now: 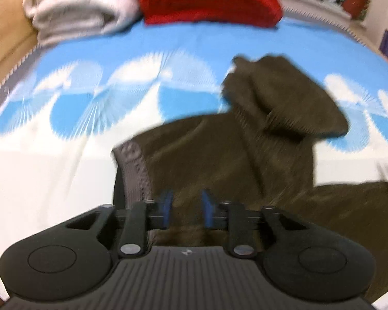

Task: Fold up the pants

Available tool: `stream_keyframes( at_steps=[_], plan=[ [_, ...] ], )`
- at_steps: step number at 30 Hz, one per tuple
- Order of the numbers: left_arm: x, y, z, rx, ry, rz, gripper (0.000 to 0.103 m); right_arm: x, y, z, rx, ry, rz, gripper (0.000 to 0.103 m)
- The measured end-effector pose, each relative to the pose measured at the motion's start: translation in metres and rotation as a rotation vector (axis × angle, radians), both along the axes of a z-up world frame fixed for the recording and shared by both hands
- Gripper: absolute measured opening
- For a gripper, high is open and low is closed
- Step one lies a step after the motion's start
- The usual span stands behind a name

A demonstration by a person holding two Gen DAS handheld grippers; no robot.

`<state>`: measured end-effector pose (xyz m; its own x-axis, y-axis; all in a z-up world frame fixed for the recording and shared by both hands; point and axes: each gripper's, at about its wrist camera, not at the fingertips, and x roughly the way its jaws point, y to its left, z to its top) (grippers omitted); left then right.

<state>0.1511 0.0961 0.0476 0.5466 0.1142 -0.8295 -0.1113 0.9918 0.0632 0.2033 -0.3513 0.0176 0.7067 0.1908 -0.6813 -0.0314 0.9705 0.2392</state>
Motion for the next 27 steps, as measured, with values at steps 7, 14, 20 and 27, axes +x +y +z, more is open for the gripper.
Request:
stream_keyframes(
  at_steps=[7, 14, 20, 27],
  plan=[
    [0.071, -0.044, 0.033, -0.089, -0.069, -0.006, 0.012, 0.026, 0.022, 0.008, 0.128, -0.035, -0.010, 0.017],
    [0.116, -0.089, -0.025, -0.148, 0.087, -0.031, 0.012, 0.054, 0.027, -0.004, 0.182, 0.002, -0.025, 0.018],
    [0.145, -0.106, -0.034, -0.202, 0.103, -0.050, 0.012, 0.096, 0.044, -0.035, 0.132, 0.048, 0.027, 0.020],
    [0.155, -0.103, -0.047, -0.232, 0.127, -0.037, 0.013, 0.139, 0.067, -0.067, 0.127, 0.077, 0.058, 0.049]
  ],
)
